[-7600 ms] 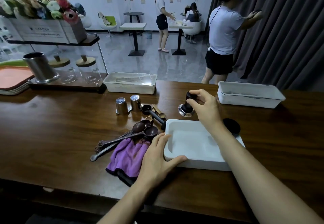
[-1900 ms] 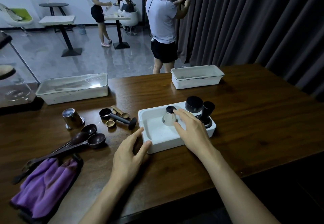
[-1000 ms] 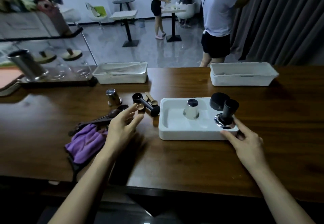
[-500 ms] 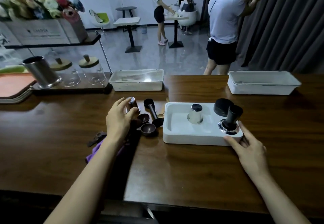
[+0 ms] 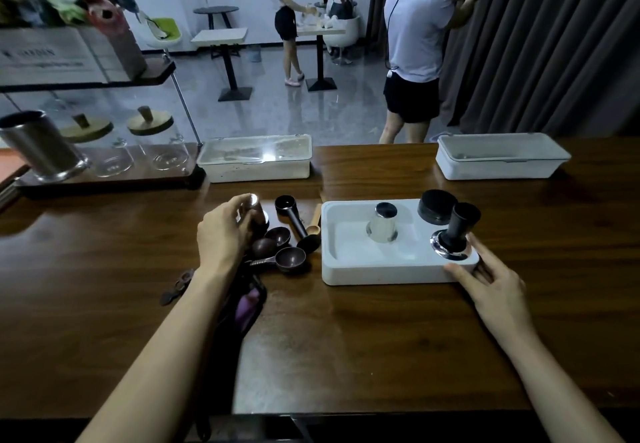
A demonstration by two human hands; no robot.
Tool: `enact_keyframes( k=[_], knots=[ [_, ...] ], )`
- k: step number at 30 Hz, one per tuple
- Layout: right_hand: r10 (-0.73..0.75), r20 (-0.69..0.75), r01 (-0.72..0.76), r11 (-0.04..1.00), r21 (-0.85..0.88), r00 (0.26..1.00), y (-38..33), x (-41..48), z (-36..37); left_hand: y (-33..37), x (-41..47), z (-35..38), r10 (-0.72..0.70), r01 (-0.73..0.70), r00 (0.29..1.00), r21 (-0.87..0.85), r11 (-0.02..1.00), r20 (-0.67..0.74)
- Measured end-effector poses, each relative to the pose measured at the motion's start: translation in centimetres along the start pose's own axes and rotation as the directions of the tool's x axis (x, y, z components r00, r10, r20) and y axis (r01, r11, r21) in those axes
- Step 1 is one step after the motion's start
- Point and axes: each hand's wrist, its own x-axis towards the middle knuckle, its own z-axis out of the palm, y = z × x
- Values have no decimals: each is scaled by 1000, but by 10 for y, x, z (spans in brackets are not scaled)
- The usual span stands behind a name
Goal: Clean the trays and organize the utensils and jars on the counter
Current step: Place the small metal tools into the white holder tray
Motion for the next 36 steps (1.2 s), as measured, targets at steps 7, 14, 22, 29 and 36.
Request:
enact_keyframes(
  k=[7, 14, 22, 29, 36],
  knots=[
    [-27, -12, 27, 999, 29, 1000, 0, 0, 1, 23, -4, -11, 103, -112, 987, -69, 991, -127],
    [-36, 10, 36, 998, 55, 999, 2, 1, -1, 99, -35, -7, 285, -313, 945, -192, 930, -160],
    [-41, 21, 40, 998, 44, 999, 4, 1, -3, 141, -84, 39, 414, -409, 910, -229, 883, -31],
    [-34, 23, 34, 999, 15, 999, 8, 2, -4, 145, -98, 57, 359, -332, 931, -251, 909, 68],
    [-55, 14, 55, 998, -26, 998, 3, 0, -5, 158, -104, 63, 328, -268, 922, -273, 924, 207]
  ],
)
